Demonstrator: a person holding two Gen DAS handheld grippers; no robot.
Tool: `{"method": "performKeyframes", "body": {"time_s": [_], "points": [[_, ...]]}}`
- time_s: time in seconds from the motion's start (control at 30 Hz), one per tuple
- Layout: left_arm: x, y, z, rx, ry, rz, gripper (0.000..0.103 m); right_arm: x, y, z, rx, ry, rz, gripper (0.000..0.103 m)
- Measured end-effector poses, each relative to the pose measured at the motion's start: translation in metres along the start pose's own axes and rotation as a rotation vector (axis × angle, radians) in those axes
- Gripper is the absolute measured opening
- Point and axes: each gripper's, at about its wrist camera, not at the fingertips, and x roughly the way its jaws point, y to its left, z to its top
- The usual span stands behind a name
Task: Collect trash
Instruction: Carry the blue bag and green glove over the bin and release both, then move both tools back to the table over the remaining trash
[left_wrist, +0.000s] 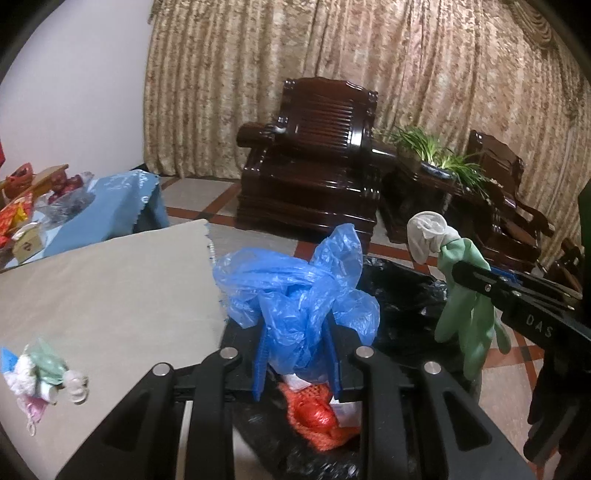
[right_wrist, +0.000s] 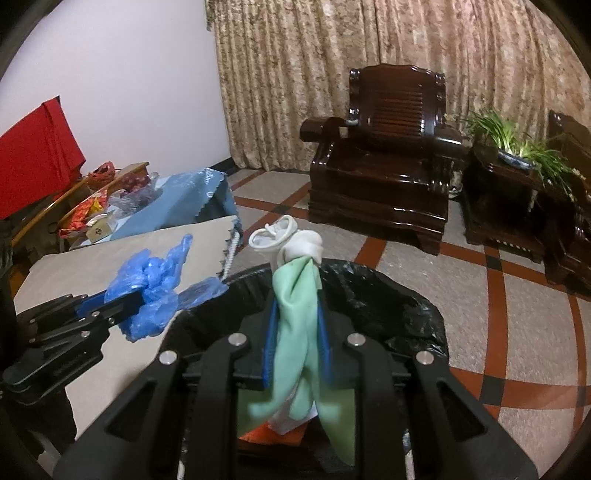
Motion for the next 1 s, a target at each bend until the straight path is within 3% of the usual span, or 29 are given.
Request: {"method": "performKeyframes", "body": {"time_s": [0.17,0.27,0.3,0.37,0.43,0.53,0.73,1.0], "points": [[0.019,-0.012,0.002,0.007,0.023,-0.033,0.027,0.007,-0.015,-0.005,0.025,0.013,-0.021,0.020],[0.026,-0.017,0.001,0.009,0.043,-0.064,0.037,0.009,-0.023,-0.009,0.035,0.021,-0.046,0.027],[0.026,-0.015,0.002,0.006,0.047,-0.070,0.044,0.009,-0.024,-0.009,0.037,0.021,-0.056,0.032],[0.025,-0.014,0.000,0.000,0.049,-0.082,0.054,0.009,-0.029,-0.012,0.045,0.017,-0.077,0.065],[0.021,-0.012,-0.002,0.000,0.041,-0.075,0.068,0.006,-0.033,-0.015,0.051,0.007,-0.096,0.074],[0.014,-0.005,-0.006,-0.014,0.035,-0.056,0.080,0.003,-0.035,-0.019,0.061,0.001,-0.111,0.089],[-0.011,0.030,-0.017,-0.069,0.010,0.043,0.097,-0.004,-0.027,-0.018,0.068,-0.008,-0.083,0.096],[-0.057,0.092,-0.044,-0.159,-0.012,0.184,0.097,-0.002,0.017,-0.008,0.030,-0.006,-0.014,0.098]]}}
